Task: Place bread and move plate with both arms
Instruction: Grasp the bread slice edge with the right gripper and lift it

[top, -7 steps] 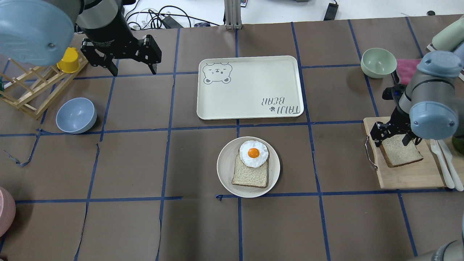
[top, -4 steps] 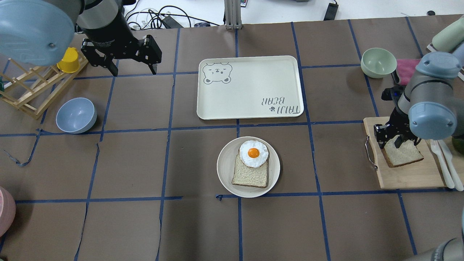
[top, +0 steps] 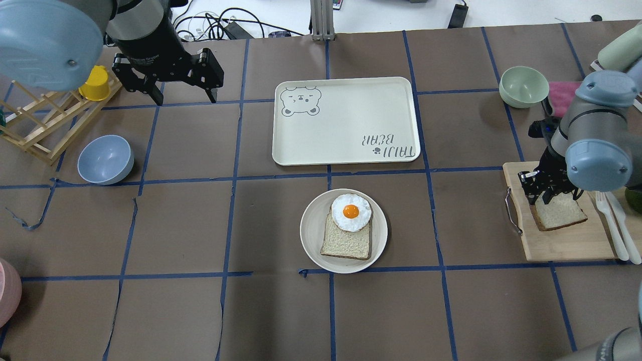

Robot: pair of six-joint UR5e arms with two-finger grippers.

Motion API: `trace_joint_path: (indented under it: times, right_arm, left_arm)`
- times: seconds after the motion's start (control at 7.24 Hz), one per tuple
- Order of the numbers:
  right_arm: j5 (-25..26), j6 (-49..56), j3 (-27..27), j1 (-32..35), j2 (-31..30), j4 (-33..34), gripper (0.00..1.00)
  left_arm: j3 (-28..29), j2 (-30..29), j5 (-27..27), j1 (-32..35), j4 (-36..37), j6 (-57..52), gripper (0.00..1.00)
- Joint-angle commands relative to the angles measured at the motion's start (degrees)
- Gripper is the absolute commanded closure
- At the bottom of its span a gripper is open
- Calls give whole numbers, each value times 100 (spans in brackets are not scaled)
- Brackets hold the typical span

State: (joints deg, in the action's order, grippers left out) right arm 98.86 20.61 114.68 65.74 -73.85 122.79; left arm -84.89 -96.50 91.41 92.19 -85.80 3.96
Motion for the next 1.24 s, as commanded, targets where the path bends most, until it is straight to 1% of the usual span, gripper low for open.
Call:
trace_joint_path:
  times: [0.0,0.14,0.41,0.55,0.69,0.83,0.97,1.1]
  right_arm:
    - [-25,-5,-68,0,-50,-53,100]
    - [-34,-40,-216,0,-85,-210,100]
    - [-60,-547,-1031,105,-261,-1488,100]
    - [-51,-567,-1409,219,-279,-1913,100]
    - [10,-837,-1752,464,-279,-2187,100]
    - [36,-1231,-2034,866,-279,-2503,100]
    - [28,-1810,-2168,1401,-279,-2619,100]
    - [63,-2329,-2178,2059,-279,-2542,100]
  left_arm:
    - [-1,0,0,1,2,0,0]
    - [-1,0,0,1,2,0,0]
    - [-1,0,0,1,-6,0,0]
    - [-1,0,0,1,-6,0,0]
    - [-1,0,0,1,-6,0,0]
    - [-1,0,0,1,-6,0,0]
    - [-1,0,0,1,2,0,0]
    - [-1,0,0,1,-6,0,0]
